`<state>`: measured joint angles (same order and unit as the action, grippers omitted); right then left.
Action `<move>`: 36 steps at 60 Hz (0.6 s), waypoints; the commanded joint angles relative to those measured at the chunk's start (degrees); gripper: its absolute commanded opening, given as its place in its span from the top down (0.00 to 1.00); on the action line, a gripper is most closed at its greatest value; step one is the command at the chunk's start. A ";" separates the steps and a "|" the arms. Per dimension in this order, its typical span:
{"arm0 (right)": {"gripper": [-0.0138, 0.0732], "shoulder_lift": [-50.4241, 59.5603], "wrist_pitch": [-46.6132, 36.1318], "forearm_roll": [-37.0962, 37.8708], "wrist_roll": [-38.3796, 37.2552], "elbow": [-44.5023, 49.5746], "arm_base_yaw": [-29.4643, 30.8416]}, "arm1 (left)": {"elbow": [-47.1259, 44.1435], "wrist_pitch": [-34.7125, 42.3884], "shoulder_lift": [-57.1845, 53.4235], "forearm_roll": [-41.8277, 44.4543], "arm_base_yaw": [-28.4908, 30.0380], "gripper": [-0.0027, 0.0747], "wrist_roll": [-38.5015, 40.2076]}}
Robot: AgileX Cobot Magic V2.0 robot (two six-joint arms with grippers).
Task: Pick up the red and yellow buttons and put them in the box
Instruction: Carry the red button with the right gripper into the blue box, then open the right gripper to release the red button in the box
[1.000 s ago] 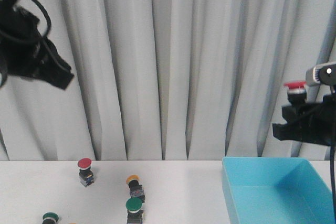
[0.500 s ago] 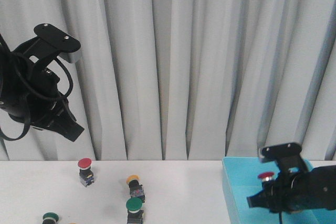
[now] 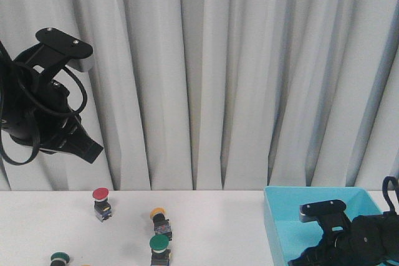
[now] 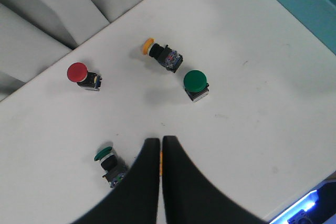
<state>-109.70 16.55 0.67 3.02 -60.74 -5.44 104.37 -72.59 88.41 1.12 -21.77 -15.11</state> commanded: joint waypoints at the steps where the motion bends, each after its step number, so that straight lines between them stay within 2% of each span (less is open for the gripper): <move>1: 0.35 2.84 -0.87 0.03 0.03 -2.94 0.34 | 1.17 3.10 -2.20 -0.02 -0.06 0.96 0.86; 8: 0.29 4.12 2.19 -0.05 0.03 -4.89 0.34 | 1.17 2.66 -2.20 0.69 -0.06 0.96 2.74; 20: 0.28 10.30 3.12 -1.00 0.03 -6.36 0.23 | 1.17 2.53 -1.86 6.47 -0.06 0.89 8.48; 27: 0.28 15.23 3.25 -1.24 0.03 -6.36 0.17 | 1.17 3.18 -1.86 7.58 -0.06 0.78 9.43; 36: 0.28 20.72 3.97 -2.63 0.03 -6.36 0.17 | 1.17 4.29 -1.86 7.58 -0.06 0.51 10.40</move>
<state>-94.52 22.37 -1.06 2.91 -65.33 -5.44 104.37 -72.17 88.41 8.04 -21.77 -6.22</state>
